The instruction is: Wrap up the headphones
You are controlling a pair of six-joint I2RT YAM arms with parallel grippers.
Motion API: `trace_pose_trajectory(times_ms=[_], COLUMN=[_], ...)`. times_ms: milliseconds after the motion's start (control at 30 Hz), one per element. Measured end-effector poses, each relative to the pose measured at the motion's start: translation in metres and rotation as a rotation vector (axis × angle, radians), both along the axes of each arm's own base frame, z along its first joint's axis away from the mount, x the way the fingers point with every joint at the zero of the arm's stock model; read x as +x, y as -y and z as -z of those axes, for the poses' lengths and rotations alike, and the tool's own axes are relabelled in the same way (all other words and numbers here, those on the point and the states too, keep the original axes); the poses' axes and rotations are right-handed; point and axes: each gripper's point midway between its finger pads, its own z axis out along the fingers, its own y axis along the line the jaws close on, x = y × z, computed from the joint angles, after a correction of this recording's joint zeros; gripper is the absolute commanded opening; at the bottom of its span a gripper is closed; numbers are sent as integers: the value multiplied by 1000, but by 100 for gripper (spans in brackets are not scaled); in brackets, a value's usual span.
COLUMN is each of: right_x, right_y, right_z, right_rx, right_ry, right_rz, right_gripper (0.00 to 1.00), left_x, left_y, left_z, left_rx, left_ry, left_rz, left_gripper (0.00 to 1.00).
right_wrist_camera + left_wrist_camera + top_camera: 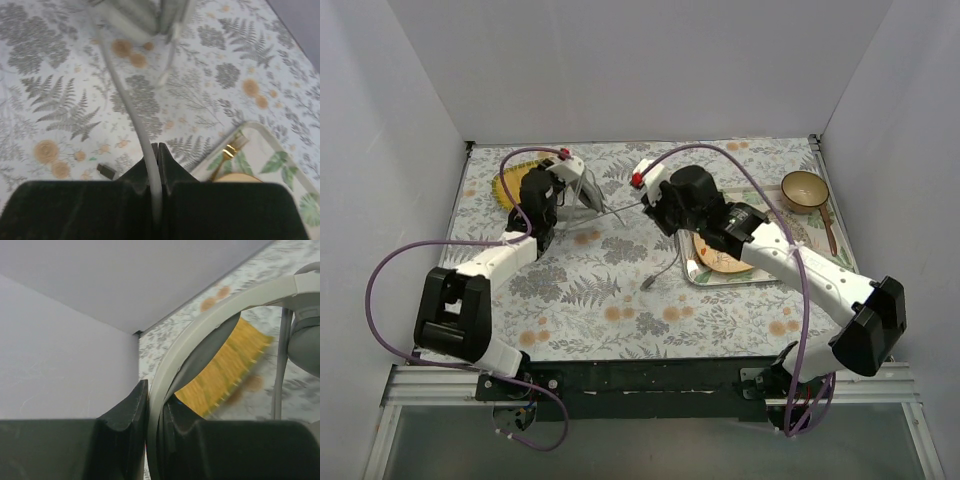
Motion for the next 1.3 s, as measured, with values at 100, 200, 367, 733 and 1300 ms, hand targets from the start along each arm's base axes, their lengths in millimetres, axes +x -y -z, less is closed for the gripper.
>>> trace_pose_trajectory(times_ms=[100,200,367,733,1300], right_x=[36,63,109,166,115], right_y=[28,45,60,61,15], right_z=[-19,-35,-50,-23,52], right_rx=[7,15,36,75,368], right_ry=[42,79,94,-12,-243], right_rz=[114,180,231,193,-110], right_gripper=[1,1,1,1,38], left_x=[-16,-32,-57,-110,-173], left_y=[38,71,114,170,210], left_z=[12,15,14,-25,-149], left_rx=[27,-11,-107,-385,-713], left_ry=[-81,-157,-284,-485,-517], left_rz=[141,260,400,635,877], left_gripper=[0,0,0,0,0])
